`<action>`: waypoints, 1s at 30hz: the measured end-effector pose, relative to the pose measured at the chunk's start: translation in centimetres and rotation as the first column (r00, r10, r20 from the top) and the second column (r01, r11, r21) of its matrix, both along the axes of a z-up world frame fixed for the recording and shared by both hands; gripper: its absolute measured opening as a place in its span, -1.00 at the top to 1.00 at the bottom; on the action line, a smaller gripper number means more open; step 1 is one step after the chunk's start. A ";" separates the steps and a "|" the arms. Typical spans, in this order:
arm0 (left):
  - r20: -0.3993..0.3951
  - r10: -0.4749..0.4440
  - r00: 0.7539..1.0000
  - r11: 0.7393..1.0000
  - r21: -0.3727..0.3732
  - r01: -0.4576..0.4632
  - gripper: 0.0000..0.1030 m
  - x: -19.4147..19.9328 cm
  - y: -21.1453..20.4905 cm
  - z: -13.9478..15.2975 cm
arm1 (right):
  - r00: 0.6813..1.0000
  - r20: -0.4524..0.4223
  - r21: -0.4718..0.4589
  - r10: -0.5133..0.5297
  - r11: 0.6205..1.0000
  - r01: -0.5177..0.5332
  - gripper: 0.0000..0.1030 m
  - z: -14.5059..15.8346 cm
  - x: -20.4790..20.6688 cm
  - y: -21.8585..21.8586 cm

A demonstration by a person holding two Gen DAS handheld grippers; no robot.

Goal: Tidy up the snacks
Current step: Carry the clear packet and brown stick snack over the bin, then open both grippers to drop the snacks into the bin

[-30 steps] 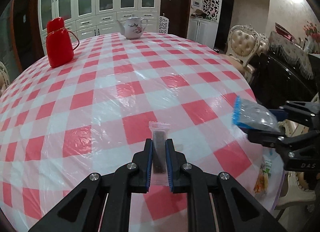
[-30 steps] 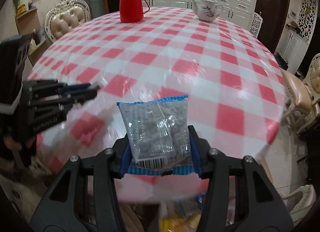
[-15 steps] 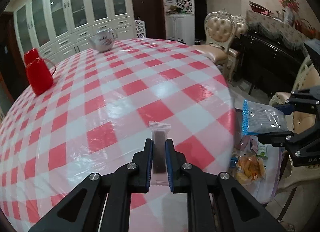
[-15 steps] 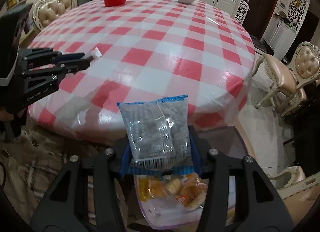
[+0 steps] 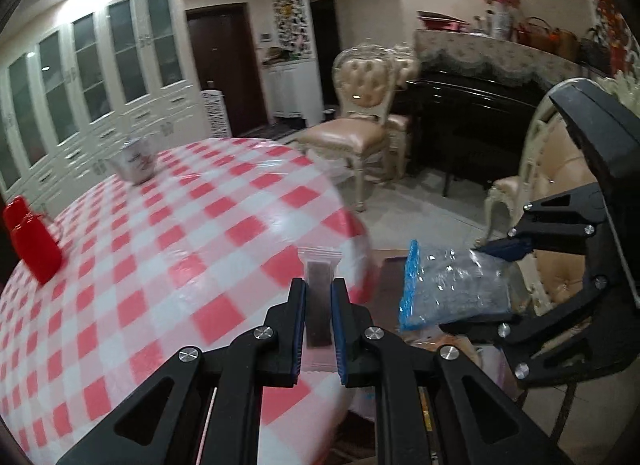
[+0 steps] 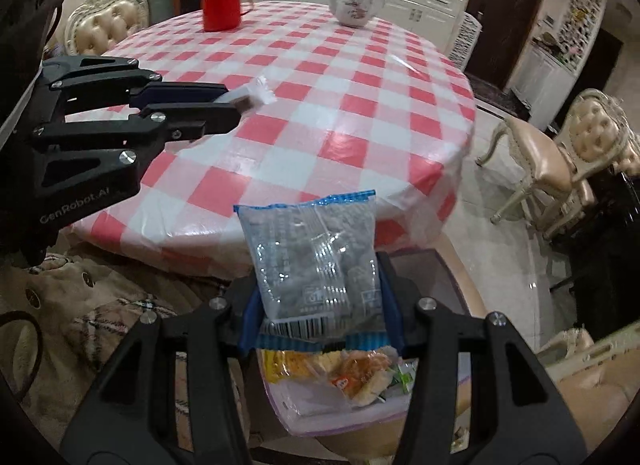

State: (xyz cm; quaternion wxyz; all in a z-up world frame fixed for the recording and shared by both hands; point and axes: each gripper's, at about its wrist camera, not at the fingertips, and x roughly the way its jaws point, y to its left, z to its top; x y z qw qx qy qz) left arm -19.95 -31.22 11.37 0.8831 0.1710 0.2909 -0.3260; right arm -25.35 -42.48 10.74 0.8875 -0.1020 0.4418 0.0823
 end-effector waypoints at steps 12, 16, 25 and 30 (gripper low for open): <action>-0.267 -0.190 0.945 0.967 0.118 0.227 0.74 0.9 -8.4 -9.3 | 0.938 -0.109 0.070 -0.329 0.939 0.338 -0.05 -6.8 -0.5 -9.0; -0.379 -0.224 0.898 0.937 0.171 0.306 0.74 0.4 -11.3 -13.9 | 0.905 -0.174 0.063 -0.389 0.913 0.404 -0.05 -9.4 -0.9 -11.2; -0.391 -0.220 0.894 0.924 0.209 0.319 0.74 0.5 -13.3 -16.1 | 0.870 -0.220 0.076 -0.442 0.881 0.467 -0.05 -12.1 -0.6 -12.9; -0.398 -0.194 0.897 0.931 0.214 0.296 0.74 1.1 -13.1 -16.7 | 0.865 -0.236 0.066 -0.444 0.880 0.470 -0.05 -13.6 -0.9 -12.8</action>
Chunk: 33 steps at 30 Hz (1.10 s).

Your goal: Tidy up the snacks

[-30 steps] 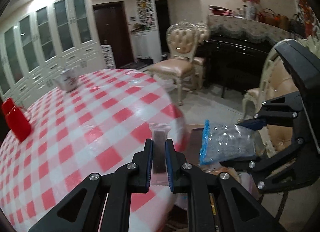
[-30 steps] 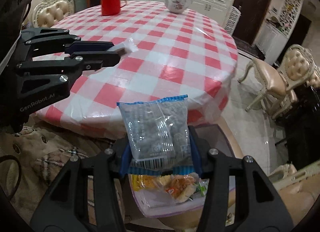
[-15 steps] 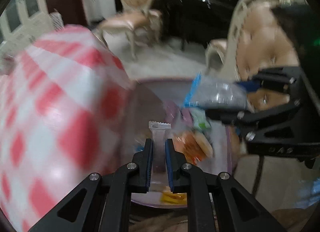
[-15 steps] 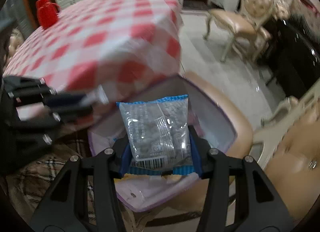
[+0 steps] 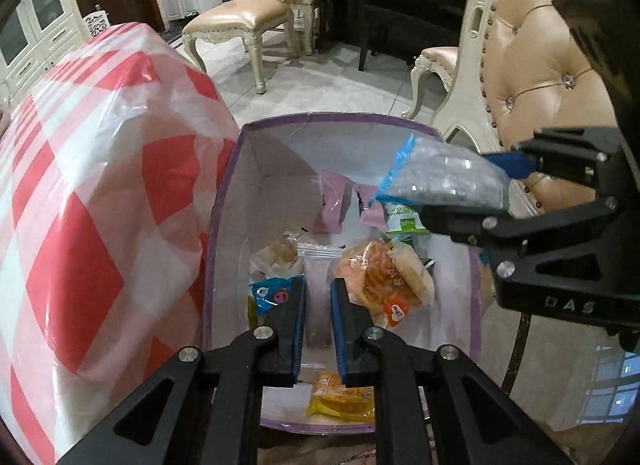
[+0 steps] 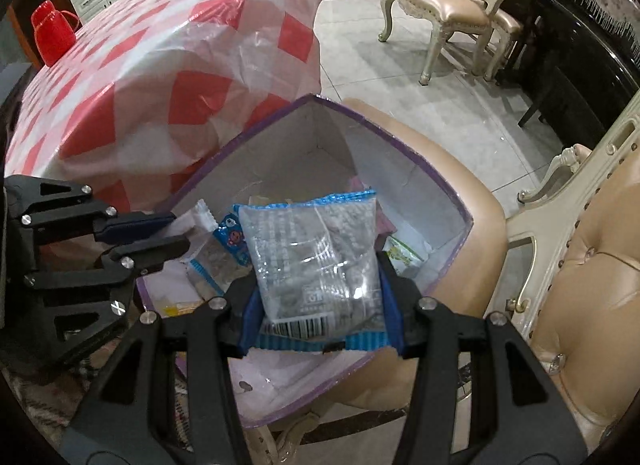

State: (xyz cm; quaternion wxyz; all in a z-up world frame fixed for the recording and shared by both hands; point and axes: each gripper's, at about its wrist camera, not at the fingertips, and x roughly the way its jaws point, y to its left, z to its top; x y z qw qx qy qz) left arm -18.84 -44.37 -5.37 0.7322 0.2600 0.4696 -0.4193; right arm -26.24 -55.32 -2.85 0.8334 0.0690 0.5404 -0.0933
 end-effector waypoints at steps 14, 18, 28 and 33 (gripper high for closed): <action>0.014 0.027 1.000 0.995 -0.097 -0.025 -0.48 0.8 0.1 1.0 | 0.999 -0.007 0.030 -0.045 0.999 0.045 -0.23 -0.4 0.2 -0.4; 0.086 0.002 0.996 0.995 -0.104 0.007 -0.78 0.0 -0.1 1.8 | 0.998 -0.007 -0.026 -0.064 0.998 0.064 -0.30 -0.5 -0.1 -0.6; 0.101 -0.033 0.994 0.994 -0.101 0.043 -0.79 -0.7 -0.4 2.0 | 0.993 -0.091 -0.033 -0.079 0.997 0.077 -0.30 -2.1 -1.6 -0.5; 0.151 -0.034 0.988 0.998 -0.053 0.042 -0.79 -1.4 -0.8 1.9 | 0.991 -0.059 -0.019 -0.123 0.992 0.123 -0.30 -1.9 -2.6 -0.8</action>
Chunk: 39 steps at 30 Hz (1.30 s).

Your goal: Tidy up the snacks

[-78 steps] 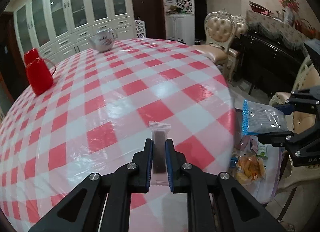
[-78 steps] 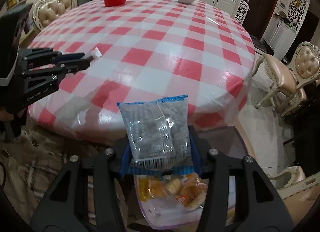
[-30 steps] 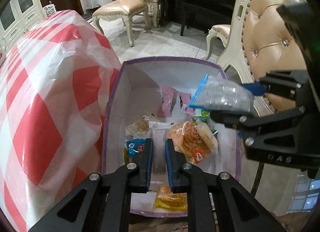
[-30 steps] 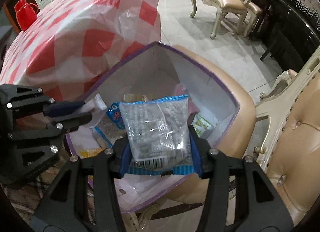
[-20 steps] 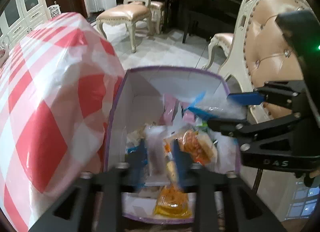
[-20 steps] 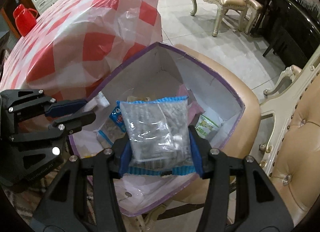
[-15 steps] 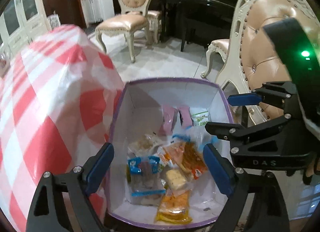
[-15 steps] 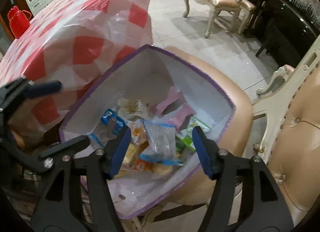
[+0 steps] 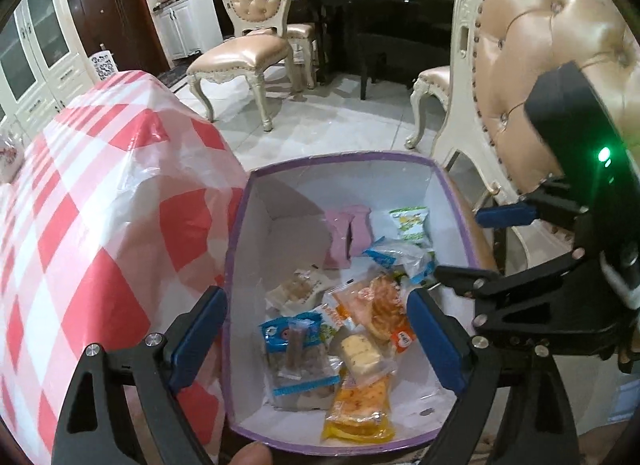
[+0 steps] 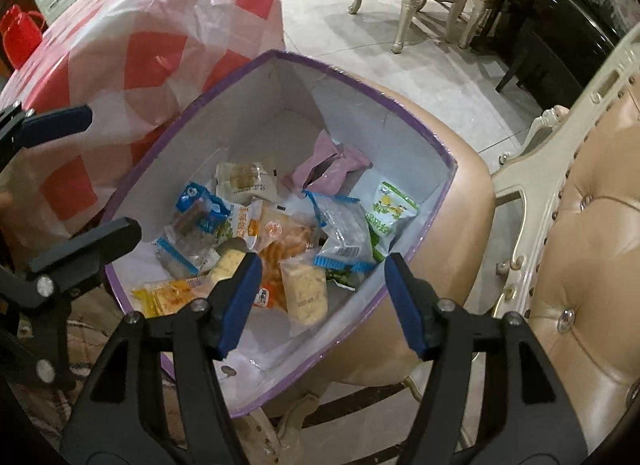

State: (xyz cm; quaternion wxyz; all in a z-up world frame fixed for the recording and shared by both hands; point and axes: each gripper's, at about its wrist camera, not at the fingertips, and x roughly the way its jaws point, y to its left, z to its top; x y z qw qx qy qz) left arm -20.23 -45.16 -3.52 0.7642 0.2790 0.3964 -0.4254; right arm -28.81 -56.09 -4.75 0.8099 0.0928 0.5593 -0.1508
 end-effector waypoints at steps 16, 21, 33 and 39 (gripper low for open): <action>-0.103 0.002 0.995 1.000 0.025 0.000 -0.79 0.6 0.1 -1.2 | 0.999 -0.025 0.057 -0.038 0.998 0.039 -0.30 -1.9 -1.2 0.2; -0.102 0.006 0.995 1.000 0.028 -0.003 -0.79 0.6 0.1 -1.2 | 0.998 -0.009 0.057 -0.056 0.997 0.056 -0.30 -1.5 -1.1 0.0; -0.102 0.022 0.994 0.999 0.046 -0.018 -0.79 0.8 0.1 -1.6 | 0.999 0.001 0.049 -0.045 0.998 0.045 -0.30 -1.1 -0.6 0.4; -0.107 0.032 0.994 0.999 0.046 -0.027 -0.79 1.0 0.3 -1.5 | 0.999 0.001 0.060 -0.047 0.997 0.046 -0.30 -1.2 -0.6 0.6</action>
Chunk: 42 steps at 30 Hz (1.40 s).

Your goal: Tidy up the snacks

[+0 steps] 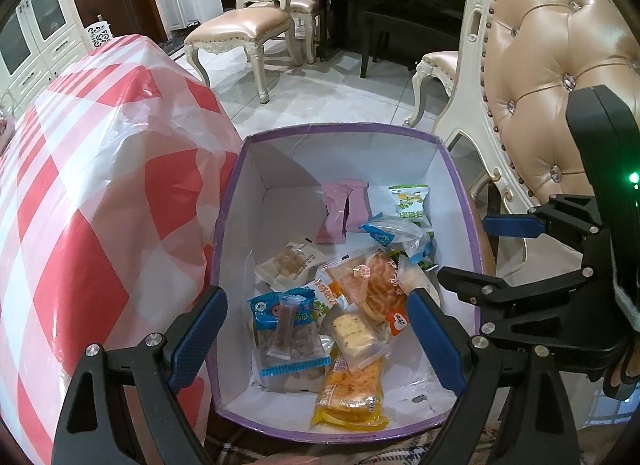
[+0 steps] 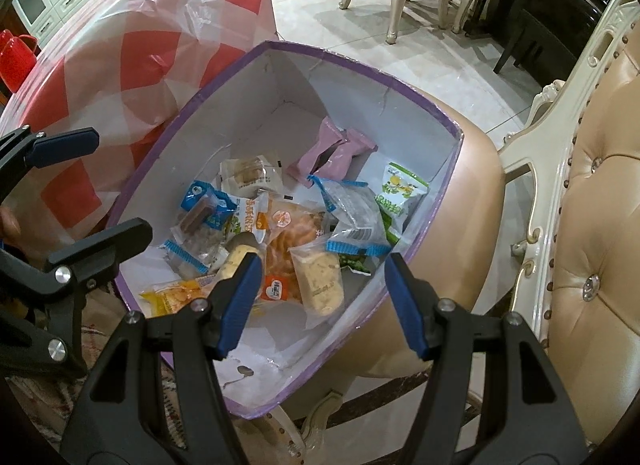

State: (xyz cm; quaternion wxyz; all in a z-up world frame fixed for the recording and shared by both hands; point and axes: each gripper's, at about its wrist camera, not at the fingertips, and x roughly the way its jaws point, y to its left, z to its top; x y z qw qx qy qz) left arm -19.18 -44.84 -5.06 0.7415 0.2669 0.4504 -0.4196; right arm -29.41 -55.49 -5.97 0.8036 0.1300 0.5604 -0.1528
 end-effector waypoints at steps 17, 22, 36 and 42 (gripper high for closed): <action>-0.001 0.009 1.000 1.000 0.008 -0.009 -0.79 0.3 0.2 -0.2 | 1.000 -0.007 0.011 0.015 1.000 -0.015 -0.30 -0.3 0.3 0.7; -0.003 0.010 1.000 1.000 0.009 -0.010 -0.79 0.2 0.2 -0.2 | 1.000 -0.008 0.013 0.014 1.000 -0.014 -0.30 -0.3 0.4 0.8; -0.010 0.012 1.000 1.000 0.013 -0.012 -0.79 0.1 0.5 -0.4 | 1.000 -0.014 0.025 0.015 1.000 -0.015 -0.30 -0.6 0.4 1.2; -0.011 0.018 1.000 1.000 0.015 -0.018 -0.79 0.1 0.4 -0.6 | 1.000 -0.025 0.018 0.004 1.000 -0.004 -0.31 -0.8 0.3 1.1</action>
